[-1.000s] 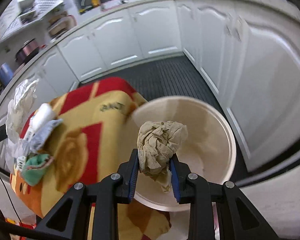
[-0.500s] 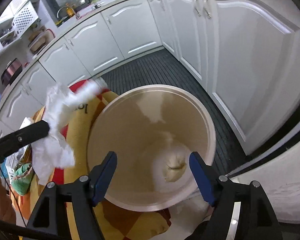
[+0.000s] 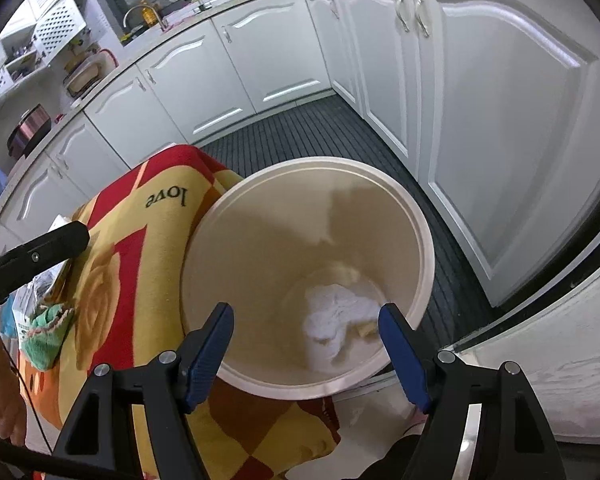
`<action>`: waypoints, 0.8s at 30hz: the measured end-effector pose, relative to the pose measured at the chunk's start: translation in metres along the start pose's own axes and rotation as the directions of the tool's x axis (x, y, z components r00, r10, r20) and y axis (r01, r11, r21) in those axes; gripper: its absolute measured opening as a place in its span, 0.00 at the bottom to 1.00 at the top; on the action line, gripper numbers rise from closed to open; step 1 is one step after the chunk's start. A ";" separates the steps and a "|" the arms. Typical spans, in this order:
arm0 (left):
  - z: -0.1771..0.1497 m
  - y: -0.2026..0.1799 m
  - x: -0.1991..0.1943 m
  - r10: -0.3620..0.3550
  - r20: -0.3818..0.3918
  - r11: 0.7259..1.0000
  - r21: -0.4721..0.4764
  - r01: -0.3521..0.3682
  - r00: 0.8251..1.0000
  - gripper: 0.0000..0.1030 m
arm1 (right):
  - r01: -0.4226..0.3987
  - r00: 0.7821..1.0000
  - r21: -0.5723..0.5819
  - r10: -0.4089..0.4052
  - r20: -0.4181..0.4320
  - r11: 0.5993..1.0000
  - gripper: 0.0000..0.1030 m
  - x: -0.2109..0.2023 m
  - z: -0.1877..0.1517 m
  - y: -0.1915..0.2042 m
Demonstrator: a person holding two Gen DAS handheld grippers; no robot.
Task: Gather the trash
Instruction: 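Carry both items to the beige bin and open both tools to drop them, then move both tools back over the table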
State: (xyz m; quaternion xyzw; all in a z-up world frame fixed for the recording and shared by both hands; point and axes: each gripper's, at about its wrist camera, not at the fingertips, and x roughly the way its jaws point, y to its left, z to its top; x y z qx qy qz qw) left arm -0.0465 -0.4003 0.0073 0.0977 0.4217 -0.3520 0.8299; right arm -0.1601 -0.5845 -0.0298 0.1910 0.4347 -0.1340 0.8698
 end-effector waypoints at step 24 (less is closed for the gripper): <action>-0.044 0.062 -0.091 0.222 0.214 0.974 -0.091 -0.206 0.951 0.48 | -0.007 0.985 -0.122 0.028 0.173 0.992 0.80 -0.056 0.001 0.099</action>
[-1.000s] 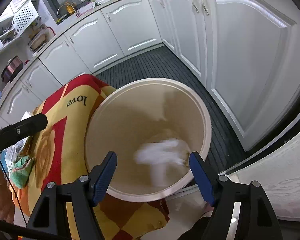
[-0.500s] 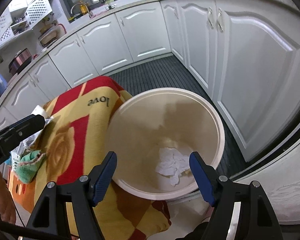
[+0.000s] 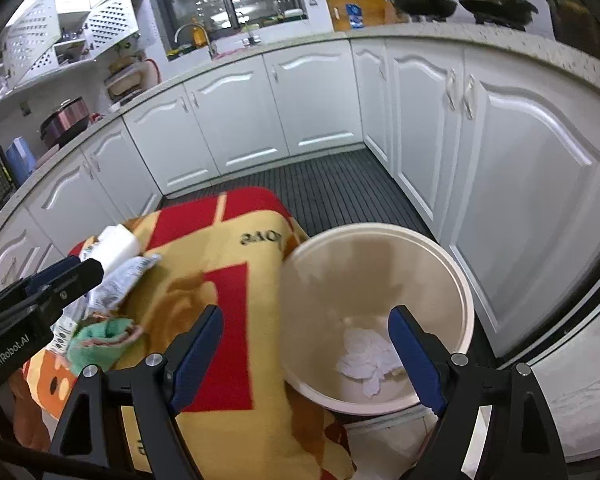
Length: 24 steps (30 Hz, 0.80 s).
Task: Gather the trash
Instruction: 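Move both tools back over the table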
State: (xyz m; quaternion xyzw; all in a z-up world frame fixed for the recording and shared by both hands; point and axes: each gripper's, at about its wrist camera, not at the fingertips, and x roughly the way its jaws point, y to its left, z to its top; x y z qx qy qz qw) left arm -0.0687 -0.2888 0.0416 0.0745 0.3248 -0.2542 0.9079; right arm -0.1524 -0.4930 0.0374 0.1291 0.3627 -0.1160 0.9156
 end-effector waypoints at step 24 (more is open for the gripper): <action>-0.042 0.170 -0.090 0.242 0.094 0.967 -0.105 -0.232 0.966 0.72 | -0.079 0.985 -0.203 0.108 0.136 0.976 0.95 -0.037 0.014 0.115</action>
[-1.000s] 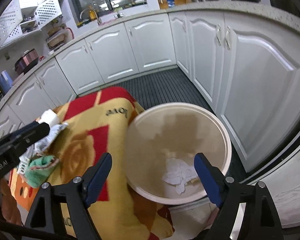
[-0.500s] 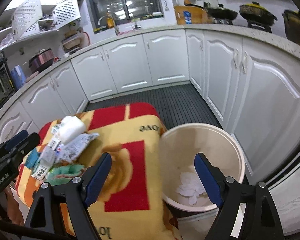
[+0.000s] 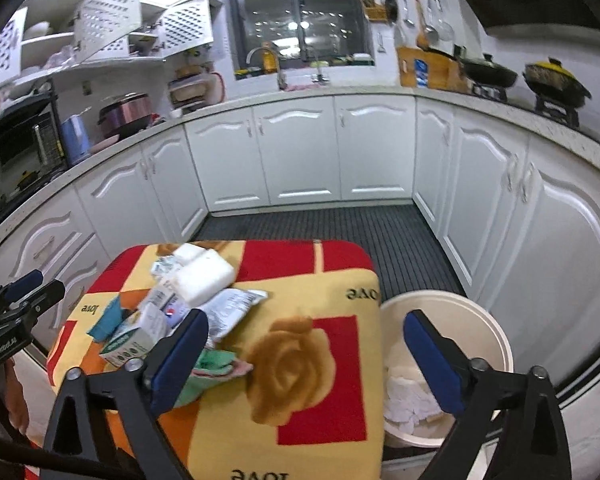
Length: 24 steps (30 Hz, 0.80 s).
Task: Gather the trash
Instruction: 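Move both tools back over the table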
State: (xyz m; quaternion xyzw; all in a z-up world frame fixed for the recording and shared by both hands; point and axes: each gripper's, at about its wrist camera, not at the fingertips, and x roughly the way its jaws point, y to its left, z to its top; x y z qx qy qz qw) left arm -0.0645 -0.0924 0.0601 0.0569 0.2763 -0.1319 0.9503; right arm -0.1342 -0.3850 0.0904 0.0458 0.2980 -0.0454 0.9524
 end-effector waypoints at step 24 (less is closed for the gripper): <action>-0.020 0.064 0.050 -0.097 -0.143 0.987 -0.145 0.076 0.985 0.72 | -0.082 0.981 -0.055 0.071 -0.179 0.995 0.95 0.075 -0.009 0.044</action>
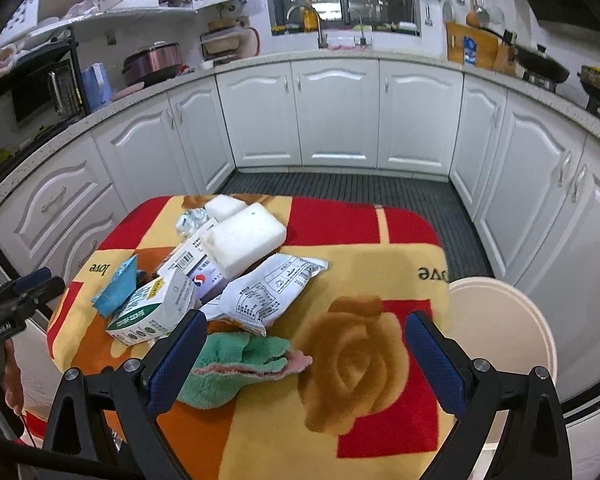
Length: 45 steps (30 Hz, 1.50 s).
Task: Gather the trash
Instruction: 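Move both tools back over the table, then grasp the clear plastic bag with the left tool while the right tool grasps the white printed packet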
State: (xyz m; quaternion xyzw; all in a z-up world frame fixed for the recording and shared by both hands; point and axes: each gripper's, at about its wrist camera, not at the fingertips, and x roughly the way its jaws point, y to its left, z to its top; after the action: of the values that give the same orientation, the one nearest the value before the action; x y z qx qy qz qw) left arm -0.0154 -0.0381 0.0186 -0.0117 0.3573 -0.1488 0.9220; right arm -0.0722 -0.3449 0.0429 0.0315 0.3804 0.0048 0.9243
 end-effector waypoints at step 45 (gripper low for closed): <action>0.098 -0.010 0.114 -0.107 -0.247 0.994 -0.044 0.099 0.963 0.19 | -0.235 0.964 0.153 0.251 -0.091 0.960 0.59 0.070 0.015 -0.006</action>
State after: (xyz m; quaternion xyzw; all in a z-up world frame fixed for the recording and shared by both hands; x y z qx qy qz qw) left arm 0.1268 -0.0882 0.0184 -0.0258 0.4714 -0.1912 0.8606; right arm -0.0119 -0.3489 0.0038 0.1429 0.4231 0.0932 0.8899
